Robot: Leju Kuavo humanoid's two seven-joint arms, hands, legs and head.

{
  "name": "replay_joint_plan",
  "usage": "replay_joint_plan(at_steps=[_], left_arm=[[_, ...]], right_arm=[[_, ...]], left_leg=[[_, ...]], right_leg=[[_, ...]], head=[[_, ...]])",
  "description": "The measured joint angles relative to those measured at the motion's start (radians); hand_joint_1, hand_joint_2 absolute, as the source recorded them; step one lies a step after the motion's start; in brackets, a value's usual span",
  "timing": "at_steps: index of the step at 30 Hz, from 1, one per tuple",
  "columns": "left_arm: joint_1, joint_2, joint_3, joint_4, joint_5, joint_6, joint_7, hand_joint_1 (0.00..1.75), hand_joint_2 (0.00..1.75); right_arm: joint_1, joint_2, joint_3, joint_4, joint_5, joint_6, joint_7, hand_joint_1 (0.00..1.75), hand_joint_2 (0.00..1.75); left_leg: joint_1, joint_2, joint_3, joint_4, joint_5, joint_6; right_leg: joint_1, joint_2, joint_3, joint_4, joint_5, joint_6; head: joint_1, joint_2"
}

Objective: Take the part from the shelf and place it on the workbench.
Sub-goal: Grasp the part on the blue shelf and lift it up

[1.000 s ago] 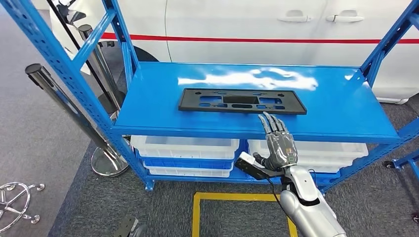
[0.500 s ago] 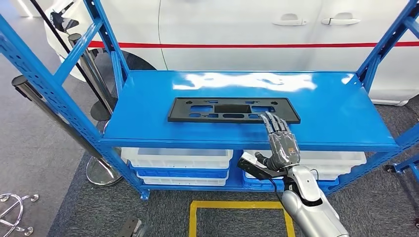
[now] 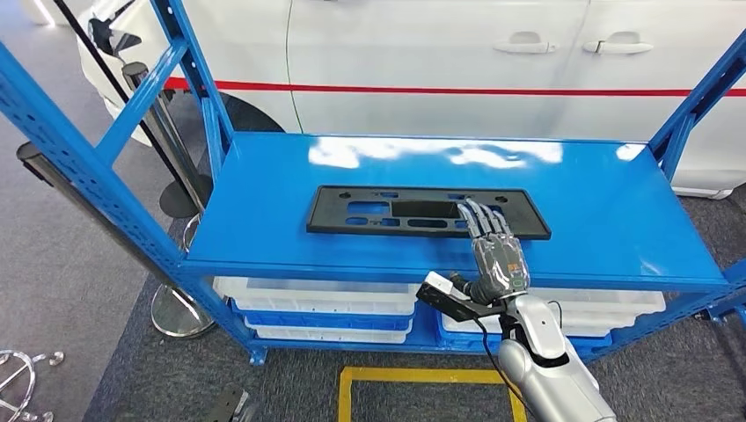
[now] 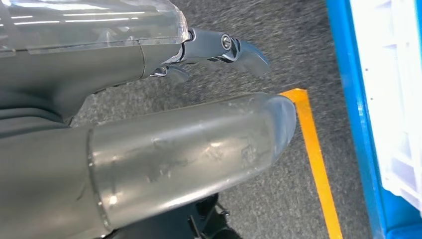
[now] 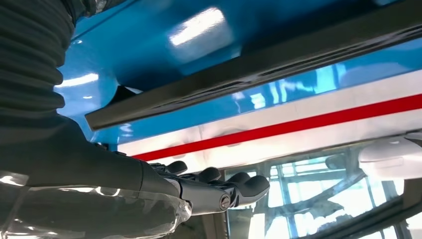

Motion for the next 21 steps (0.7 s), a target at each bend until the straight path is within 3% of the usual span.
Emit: replay_joint_plan(at_steps=[3,5,8,9,10,11,13,14,15,17,19,21], left_arm=[[0.0,0.001,-0.008,0.0,0.0,0.0,-0.001,0.0,0.0],[0.0,0.003,-0.011,0.0,0.001,0.0,-0.002,0.0,0.0],[-0.001,0.004,-0.012,0.0,0.003,0.001,-0.002,0.0,0.0],[0.0,0.004,-0.012,0.0,0.004,0.001,-0.002,0.0,0.0],[0.001,0.004,-0.012,0.0,0.004,0.001,-0.002,0.0,0.0],[0.002,0.005,-0.012,0.0,0.004,0.001,-0.002,0.0,0.0],[0.003,0.006,-0.012,0.0,0.005,0.001,-0.002,0.0,0.0],[0.003,0.006,-0.012,0.0,0.005,0.001,-0.002,0.0,0.0],[0.002,0.007,-0.012,0.0,0.006,0.001,-0.002,0.0,0.0],[0.003,0.008,-0.012,0.0,0.01,0.002,0.0,0.0,0.0],[0.004,0.008,-0.012,-0.001,0.017,0.007,0.003,0.0,0.0],[0.001,0.008,-0.012,-0.001,0.021,0.013,0.005,0.0,0.0]], right_arm=[[0.002,0.0,0.0,0.0,-0.001,0.0,-0.002,0.0,1.75],[0.0,0.0,0.0,0.0,-0.002,0.0,-0.002,0.0,1.75],[-0.002,0.0,0.0,0.0,-0.002,0.0,-0.003,0.0,1.75],[0.0,0.0,0.0,0.0,-0.002,0.0,-0.003,0.0,1.75],[0.001,0.0,0.0,0.001,-0.002,0.0,-0.003,0.0,1.75],[0.002,0.0,0.0,0.001,-0.002,0.0,-0.003,0.0,1.75],[0.002,0.001,0.0,0.001,-0.002,0.0,-0.003,0.0,1.75],[0.001,0.001,0.0,0.001,-0.002,0.0,-0.003,0.0,1.75],[0.0,0.001,0.0,0.001,-0.002,0.0,-0.003,0.0,1.75],[0.001,0.001,0.0,0.001,-0.002,0.0,-0.003,0.0,1.75],[0.002,0.001,0.0,-0.001,-0.002,-0.001,-0.003,0.0,1.75],[-0.001,0.001,0.0,-0.002,-0.002,-0.001,-0.003,0.0,1.75]], left_leg=[[-0.003,0.001,0.001,0.015,-0.01,-0.018],[-0.001,0.002,-0.012,0.056,-0.028,-0.028],[0.003,0.003,-0.104,0.222,-0.102,-0.039],[0.003,0.003,-0.139,0.272,-0.118,-0.04],[0.003,0.003,-0.16,0.293,-0.115,-0.039],[0.003,0.003,-0.164,0.276,-0.09,-0.036],[-0.001,0.003,-0.123,0.149,0.0,-0.023],[-0.005,0.003,-0.102,0.088,0.028,-0.015],[-0.01,0.003,-0.085,0.044,0.043,-0.007],[-0.018,0.003,-0.076,0.021,0.044,0.005],[-0.014,0.003,-0.064,0.003,0.058,0.012],[-0.007,0.004,-0.048,-0.017,0.061,0.016]], right_leg=[[0.002,0.001,0.007,-0.011,0.0,-0.025],[-0.001,0.001,0.02,-0.014,-0.001,-0.037],[0.0,0.001,0.034,-0.015,-0.011,-0.048],[0.001,0.002,0.038,-0.015,-0.016,-0.05],[0.003,0.002,0.043,-0.015,-0.021,-0.05],[0.004,0.003,0.051,-0.015,-0.027,-0.05],[0.006,0.004,0.07,-0.015,-0.04,-0.047],[0.007,0.004,0.078,-0.016,-0.045,-0.045],[0.007,0.005,0.082,-0.018,-0.049,-0.04],[0.005,0.006,0.085,-0.023,-0.053,-0.029],[0.006,0.006,0.092,-0.027,-0.059,-0.018],[0.007,0.005,0.072,0.018,-0.086,-0.008]], head=[[0.001,0.0],[0.0,0.0],[0.0,0.0],[0.0,0.0],[0.0,0.0],[0.0,0.0],[0.0,0.0],[0.0,0.0],[0.0,0.0],[0.0,0.0],[0.0,0.0],[0.0,0.0]])
